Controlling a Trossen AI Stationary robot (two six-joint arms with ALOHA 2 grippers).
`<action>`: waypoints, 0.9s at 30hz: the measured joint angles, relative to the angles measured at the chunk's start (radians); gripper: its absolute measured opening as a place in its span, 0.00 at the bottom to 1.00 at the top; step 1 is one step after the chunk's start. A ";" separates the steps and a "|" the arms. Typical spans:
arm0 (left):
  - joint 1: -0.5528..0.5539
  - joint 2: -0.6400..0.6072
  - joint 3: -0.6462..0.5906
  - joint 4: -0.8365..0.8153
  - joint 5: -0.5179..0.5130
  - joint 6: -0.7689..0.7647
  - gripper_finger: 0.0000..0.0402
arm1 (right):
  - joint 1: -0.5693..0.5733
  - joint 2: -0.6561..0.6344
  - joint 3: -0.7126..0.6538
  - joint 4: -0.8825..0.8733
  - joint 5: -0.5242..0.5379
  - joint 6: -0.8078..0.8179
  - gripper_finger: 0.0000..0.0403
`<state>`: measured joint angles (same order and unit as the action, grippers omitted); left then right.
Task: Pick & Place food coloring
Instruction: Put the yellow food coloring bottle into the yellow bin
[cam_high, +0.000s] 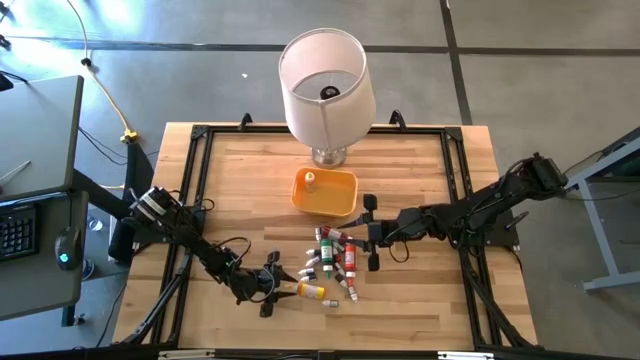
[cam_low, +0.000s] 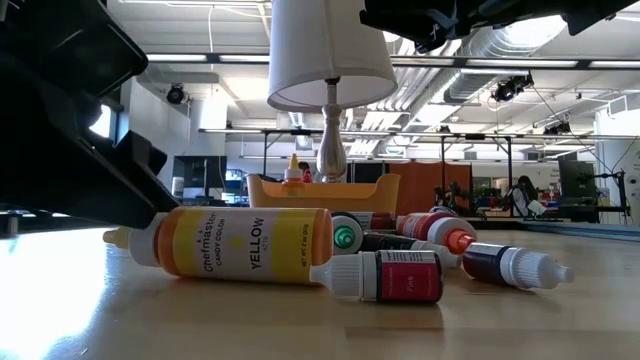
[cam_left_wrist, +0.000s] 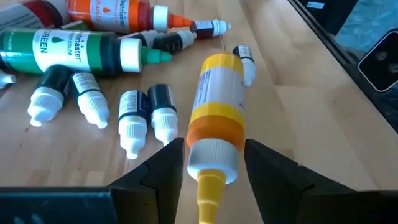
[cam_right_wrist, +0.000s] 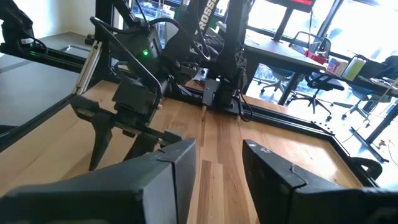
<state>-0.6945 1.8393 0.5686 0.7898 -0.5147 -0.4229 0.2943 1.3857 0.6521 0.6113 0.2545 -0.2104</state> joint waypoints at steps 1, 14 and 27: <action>0.000 0.000 0.000 0.000 0.000 0.000 0.41 | 0.000 0.000 0.000 0.000 0.000 0.000 0.31; 0.007 0.074 0.002 0.091 0.025 0.003 0.41 | 0.000 0.000 0.000 0.005 0.000 0.000 0.31; 0.007 0.074 0.002 0.092 0.030 0.010 0.25 | 0.000 0.000 0.000 0.005 0.000 0.000 0.31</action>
<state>-0.6872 1.9129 0.5709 0.8819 -0.4847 -0.4129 0.2945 1.3857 0.6521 0.6159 0.2544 -0.2104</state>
